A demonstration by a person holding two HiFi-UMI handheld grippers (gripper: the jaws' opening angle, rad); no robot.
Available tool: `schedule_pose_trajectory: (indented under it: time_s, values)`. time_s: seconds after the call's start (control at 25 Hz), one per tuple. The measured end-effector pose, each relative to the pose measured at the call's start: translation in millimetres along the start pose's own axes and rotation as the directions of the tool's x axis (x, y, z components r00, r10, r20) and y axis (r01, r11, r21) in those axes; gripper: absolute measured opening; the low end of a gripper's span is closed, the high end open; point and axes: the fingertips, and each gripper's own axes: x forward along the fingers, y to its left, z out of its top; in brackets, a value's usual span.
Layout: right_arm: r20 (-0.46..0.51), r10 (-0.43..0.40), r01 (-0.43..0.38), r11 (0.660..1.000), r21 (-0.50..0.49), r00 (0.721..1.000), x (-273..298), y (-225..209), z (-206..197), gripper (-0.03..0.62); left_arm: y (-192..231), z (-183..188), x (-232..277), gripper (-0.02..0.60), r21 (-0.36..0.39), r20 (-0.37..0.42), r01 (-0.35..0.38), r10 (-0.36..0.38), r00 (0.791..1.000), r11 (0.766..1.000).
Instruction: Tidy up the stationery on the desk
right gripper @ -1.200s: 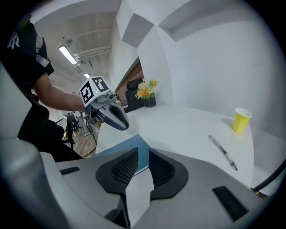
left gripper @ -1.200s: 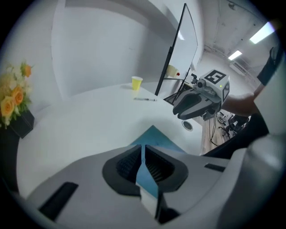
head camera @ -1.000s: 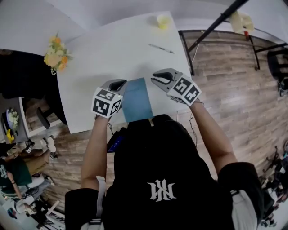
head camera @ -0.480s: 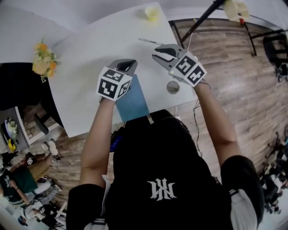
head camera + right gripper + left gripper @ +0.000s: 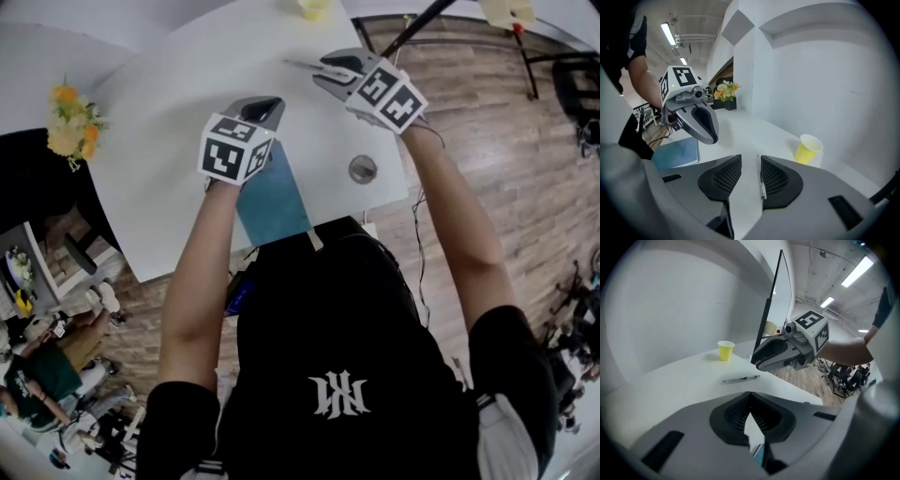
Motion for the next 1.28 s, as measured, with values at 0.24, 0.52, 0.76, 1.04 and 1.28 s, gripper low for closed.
schedule_pose_trajectory:
  time_s: [0.24, 0.52, 0.76, 1.04, 1.28]
  values:
    - [-0.063, 0.017, -0.017, 1.000, -0.001, 0.998, 30.3, -13.9, -15.8, 0.140, -3.5, -3.5, 12.0, 0.003, -0.001, -0.006, 0.040, -0.040, 0.999, 0.999]
    - [-0.159, 0.043, -0.037, 0.999, 0.038, 0.986, 56.6, -23.7, -49.5, 0.140, -4.9, -6.4, 7.5, 0.003, -0.010, 0.012, 0.068, -0.068, 0.998, 0.998]
    - [-0.196, 0.064, -0.058, 0.998, 0.038, 0.978, 64.4, -19.9, -65.1, 0.124, -1.9, -14.6, 7.4, 0.003, -0.041, 0.013, 0.068, -0.067, 0.998, 0.997]
    - [-0.185, 0.060, -0.053, 0.998, 0.041, 0.981, 61.9, -21.4, -66.6, 0.071, -7.6, -17.8, 5.5, 0.003, -0.042, -0.009, 0.065, -0.066, 0.998, 0.997]
    - [-0.171, 0.058, -0.049, 0.997, 0.055, 0.984, 58.9, -20.2, -60.5, 0.069, -4.9, -22.3, -8.2, 0.003, -0.036, -0.021, 0.038, -0.039, 0.999, 0.999]
